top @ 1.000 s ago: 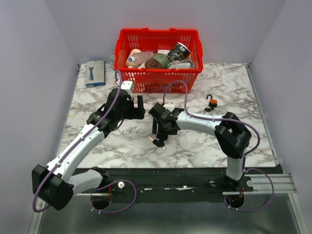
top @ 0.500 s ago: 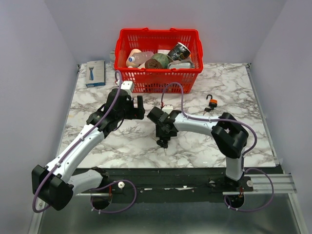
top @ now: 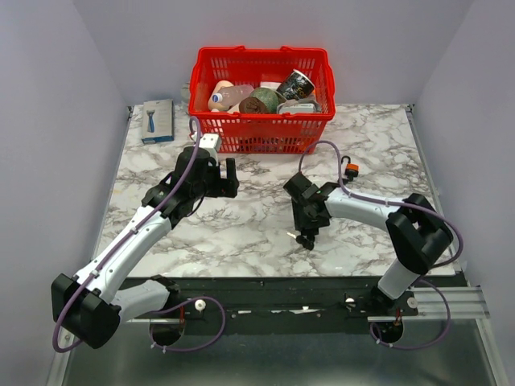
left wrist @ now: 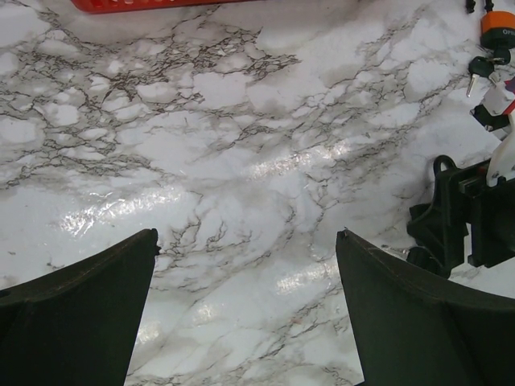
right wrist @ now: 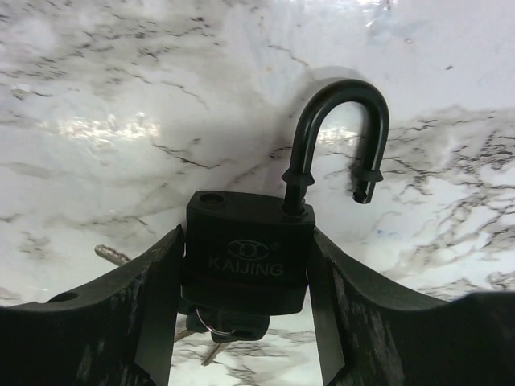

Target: Unlock with the key

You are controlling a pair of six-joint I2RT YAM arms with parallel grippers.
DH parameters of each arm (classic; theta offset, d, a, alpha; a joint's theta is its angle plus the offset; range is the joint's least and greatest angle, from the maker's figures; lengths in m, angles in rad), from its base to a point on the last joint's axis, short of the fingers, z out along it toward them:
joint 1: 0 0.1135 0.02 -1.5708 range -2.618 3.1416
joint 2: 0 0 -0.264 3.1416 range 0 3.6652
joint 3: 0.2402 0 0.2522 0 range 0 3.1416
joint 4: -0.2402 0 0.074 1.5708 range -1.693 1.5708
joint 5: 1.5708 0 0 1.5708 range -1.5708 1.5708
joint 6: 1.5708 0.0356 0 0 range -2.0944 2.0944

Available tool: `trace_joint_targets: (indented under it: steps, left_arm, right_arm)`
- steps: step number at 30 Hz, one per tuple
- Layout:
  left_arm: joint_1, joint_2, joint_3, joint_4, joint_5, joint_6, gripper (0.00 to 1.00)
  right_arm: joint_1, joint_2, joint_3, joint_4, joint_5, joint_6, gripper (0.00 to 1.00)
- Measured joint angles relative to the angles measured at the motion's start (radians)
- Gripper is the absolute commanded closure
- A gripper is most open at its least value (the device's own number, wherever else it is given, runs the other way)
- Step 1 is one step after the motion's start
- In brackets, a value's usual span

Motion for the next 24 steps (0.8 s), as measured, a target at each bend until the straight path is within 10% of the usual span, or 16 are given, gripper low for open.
trace_joint_targets:
  steps: [24]
  left_arm:
    - [0.000, -0.018, -0.023, 0.000, -0.001, 0.014, 0.01]
  right_arm:
    - [-0.351, -0.056, 0.002, -0.153, -0.177, -0.399, 0.67]
